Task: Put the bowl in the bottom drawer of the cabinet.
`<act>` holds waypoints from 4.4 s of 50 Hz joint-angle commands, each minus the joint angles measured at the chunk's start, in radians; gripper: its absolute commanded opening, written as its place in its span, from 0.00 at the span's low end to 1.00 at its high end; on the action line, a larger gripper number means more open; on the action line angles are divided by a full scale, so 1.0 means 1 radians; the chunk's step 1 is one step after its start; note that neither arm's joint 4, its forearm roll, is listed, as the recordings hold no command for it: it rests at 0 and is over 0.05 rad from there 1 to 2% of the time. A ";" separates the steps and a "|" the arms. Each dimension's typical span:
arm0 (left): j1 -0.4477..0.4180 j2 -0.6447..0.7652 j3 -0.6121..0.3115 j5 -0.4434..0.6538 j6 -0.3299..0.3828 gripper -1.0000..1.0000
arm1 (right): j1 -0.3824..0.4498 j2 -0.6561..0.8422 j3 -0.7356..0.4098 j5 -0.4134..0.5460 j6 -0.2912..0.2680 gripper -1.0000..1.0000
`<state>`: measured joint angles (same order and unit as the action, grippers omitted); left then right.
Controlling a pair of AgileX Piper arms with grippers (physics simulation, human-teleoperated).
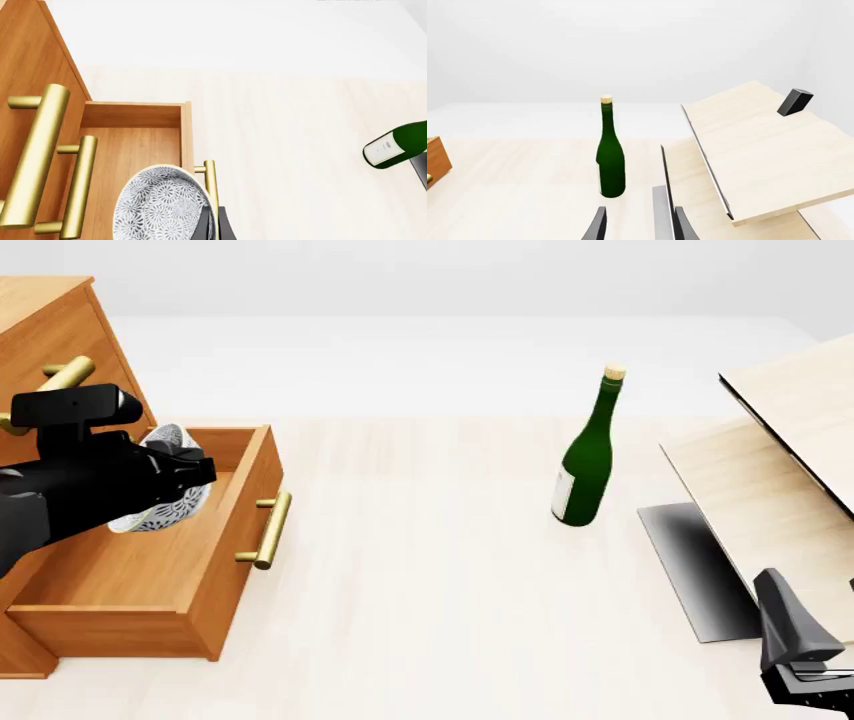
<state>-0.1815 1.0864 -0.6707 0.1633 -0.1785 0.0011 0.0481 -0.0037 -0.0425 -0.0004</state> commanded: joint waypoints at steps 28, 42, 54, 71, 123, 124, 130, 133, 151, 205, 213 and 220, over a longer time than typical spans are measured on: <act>0.068 0.020 0.052 -0.049 -0.035 0.00 | 0.000 0.000 0.000 0.000 0.000 1.00; 0.064 0.051 0.060 -0.069 -0.061 0.00 | 0.000 0.001 0.000 0.000 0.000 1.00; 0.089 0.073 0.066 -0.083 -0.053 0.00 | 0.000 0.000 0.000 0.000 0.000 1.00; 0.104 0.127 0.079 -0.130 -0.054 0.00 | 0.000 0.000 0.000 0.000 0.000 1.00; 0.209 0.217 0.128 -0.238 0.045 0.00 | 0.000 0.000 0.000 0.000 0.000 1.00; 0.210 0.217 0.128 -0.239 0.045 0.00 | 0.000 0.000 0.000 0.000 0.000 1.00; 0.219 0.218 0.128 -0.241 0.052 0.00 | 0.000 0.000 0.000 0.000 0.000 1.00; 0.218 0.222 0.131 -0.245 0.049 0.00 | 0.000 0.001 0.000 0.000 0.000 1.00; 0.232 0.250 0.136 -0.272 0.053 0.00 | 0.000 0.000 0.000 0.000 0.000 1.00; 0.212 0.228 0.139 -0.293 -0.007 1.00 | 0.000 0.000 0.000 0.000 0.000 1.00; 0.182 0.231 0.133 -0.295 -0.019 1.00 | 0.000 0.000 0.000 0.000 0.000 1.00; 0.156 0.217 0.118 -0.286 -0.034 1.00 | 0.000 0.000 0.000 0.000 0.000 1.00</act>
<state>0.0031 1.3141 -0.5407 -0.1274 -0.1957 0.0012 0.0484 -0.0038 -0.0428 -0.0003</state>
